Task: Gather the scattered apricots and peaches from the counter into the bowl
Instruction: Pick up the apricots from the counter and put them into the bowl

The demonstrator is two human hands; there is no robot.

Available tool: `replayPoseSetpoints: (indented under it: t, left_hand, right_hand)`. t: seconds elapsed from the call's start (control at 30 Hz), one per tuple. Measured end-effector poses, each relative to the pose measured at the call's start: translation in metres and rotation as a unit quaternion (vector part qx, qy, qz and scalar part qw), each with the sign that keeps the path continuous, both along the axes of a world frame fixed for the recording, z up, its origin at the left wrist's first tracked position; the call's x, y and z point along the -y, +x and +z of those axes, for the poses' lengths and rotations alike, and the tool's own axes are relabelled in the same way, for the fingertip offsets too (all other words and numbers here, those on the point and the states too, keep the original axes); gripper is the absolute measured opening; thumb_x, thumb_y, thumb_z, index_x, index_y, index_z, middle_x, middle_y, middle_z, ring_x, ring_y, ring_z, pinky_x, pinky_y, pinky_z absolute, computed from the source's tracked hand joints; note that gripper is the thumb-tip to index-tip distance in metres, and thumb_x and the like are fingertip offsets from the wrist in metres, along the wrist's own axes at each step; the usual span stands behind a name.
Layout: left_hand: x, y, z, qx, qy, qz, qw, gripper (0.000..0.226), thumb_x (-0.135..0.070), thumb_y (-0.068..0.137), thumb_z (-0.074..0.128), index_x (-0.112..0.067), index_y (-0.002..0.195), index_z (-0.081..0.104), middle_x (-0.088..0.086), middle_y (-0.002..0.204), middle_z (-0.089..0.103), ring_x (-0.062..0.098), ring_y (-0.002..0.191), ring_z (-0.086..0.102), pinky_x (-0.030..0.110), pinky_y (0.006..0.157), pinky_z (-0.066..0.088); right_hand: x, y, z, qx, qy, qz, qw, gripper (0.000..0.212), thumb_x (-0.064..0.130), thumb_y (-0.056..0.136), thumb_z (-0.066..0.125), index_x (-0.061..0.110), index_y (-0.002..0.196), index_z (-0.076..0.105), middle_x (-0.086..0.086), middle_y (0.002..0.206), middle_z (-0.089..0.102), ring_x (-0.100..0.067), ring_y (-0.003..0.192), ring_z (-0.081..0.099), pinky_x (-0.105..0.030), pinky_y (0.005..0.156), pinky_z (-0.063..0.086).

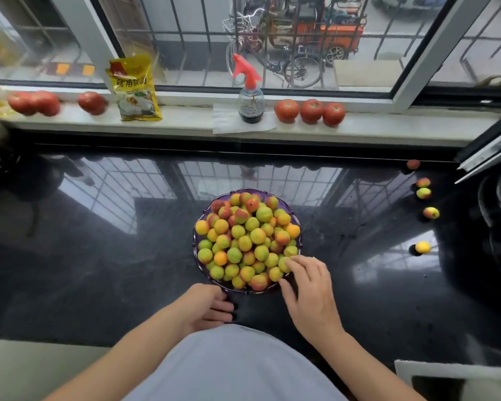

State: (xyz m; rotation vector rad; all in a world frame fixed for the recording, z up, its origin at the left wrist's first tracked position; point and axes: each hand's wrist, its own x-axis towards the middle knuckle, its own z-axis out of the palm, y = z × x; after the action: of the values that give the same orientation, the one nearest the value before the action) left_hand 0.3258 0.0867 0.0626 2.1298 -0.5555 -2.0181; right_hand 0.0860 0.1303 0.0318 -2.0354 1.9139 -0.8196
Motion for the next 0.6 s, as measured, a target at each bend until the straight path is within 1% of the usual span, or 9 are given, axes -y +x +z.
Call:
replayPoseSetpoints:
  t: [0.07,0.13,0.23,0.3,0.37,0.43,0.5,0.6]
  left_hand:
    - [0.0,-0.005,-0.002,0.002,0.019,-0.042,0.999,0.02,-0.01,0.1,0.058,0.002,0.112,0.068,0.017,0.094,0.081,0.036,0.098,0.077,0.039,0.076,0.064]
    - [0.003,-0.012,-0.007,0.012,0.017,-0.04,0.999,0.02,-0.006,0.097,0.055,0.002,0.111,0.066,0.016,0.094,0.081,0.037,0.099,0.077,0.042,0.079,0.063]
    - [0.009,-0.018,-0.016,0.012,0.0,0.012,1.0,0.023,0.001,0.096,0.048,0.003,0.113,0.063,0.015,0.094,0.081,0.036,0.099,0.076,0.046,0.084,0.061]
    - [0.012,-0.023,-0.016,-0.017,0.013,0.033,0.999,0.025,0.004,0.097,0.043,0.003,0.116,0.059,0.019,0.098,0.081,0.04,0.102,0.075,0.047,0.081,0.06]
    - [0.013,-0.029,-0.016,-0.024,0.021,0.022,0.999,0.026,0.004,0.098,0.041,0.004,0.117,0.059,0.019,0.1,0.08,0.041,0.104,0.074,0.046,0.078,0.059]
    - [0.014,-0.036,-0.015,-0.024,0.023,0.004,0.999,0.025,0.004,0.1,0.04,0.007,0.112,0.061,0.021,0.102,0.079,0.041,0.105,0.072,0.047,0.082,0.057]
    - [0.014,-0.043,-0.015,-0.027,0.028,-0.004,0.999,0.023,0.004,0.101,0.038,0.008,0.112,0.057,0.023,0.107,0.076,0.043,0.105,0.07,0.051,0.088,0.056]
    - [0.014,-0.045,-0.017,-0.033,0.033,-0.021,0.999,0.028,0.004,0.1,0.04,0.011,0.124,0.052,0.023,0.112,0.074,0.044,0.104,0.072,0.051,0.084,0.059]
  right_hand:
    - [0.0,-0.014,-0.007,0.039,0.048,-0.084,0.995,0.036,0.018,0.092,0.067,0.013,0.127,0.062,0.001,0.129,0.054,-0.017,0.122,0.045,-0.038,0.106,0.043]
    - [0.001,-0.036,-0.018,0.057,0.11,-0.171,0.978,0.037,0.016,0.094,0.063,0.014,0.131,0.059,0.002,0.132,0.05,-0.016,0.124,0.041,-0.041,0.105,0.045]
    - [0.012,-0.082,-0.033,0.02,0.174,-0.25,0.952,0.045,0.015,0.094,0.061,0.016,0.138,0.051,-0.005,0.146,0.04,-0.026,0.132,0.036,-0.045,0.108,0.041]
    - [0.026,-0.122,-0.035,-0.012,0.207,-0.296,0.932,0.053,0.014,0.094,0.058,0.017,0.145,0.043,-0.01,0.158,0.026,-0.034,0.142,0.024,-0.049,0.112,0.035]
    - [0.045,-0.162,-0.034,-0.041,0.22,-0.336,0.915,0.061,0.013,0.093,0.056,0.02,0.15,0.036,-0.011,0.164,0.012,-0.037,0.148,0.01,-0.054,0.114,0.032]
    - [0.065,-0.197,-0.032,-0.05,0.244,-0.362,0.898,0.067,0.013,0.092,0.053,0.024,0.154,0.03,-0.006,0.166,0.001,-0.037,0.15,0.001,-0.057,0.115,0.03]
    - [0.079,-0.224,-0.032,-0.049,0.279,-0.369,0.885,0.066,0.013,0.093,0.05,0.024,0.155,0.029,-0.005,0.167,-0.002,-0.039,0.15,0.0,-0.056,0.116,0.03]
    - [0.084,-0.24,-0.039,-0.045,0.319,-0.363,0.874,0.057,0.01,0.095,0.047,0.015,0.151,0.037,-0.01,0.164,0.01,-0.042,0.146,0.014,-0.049,0.115,0.031]
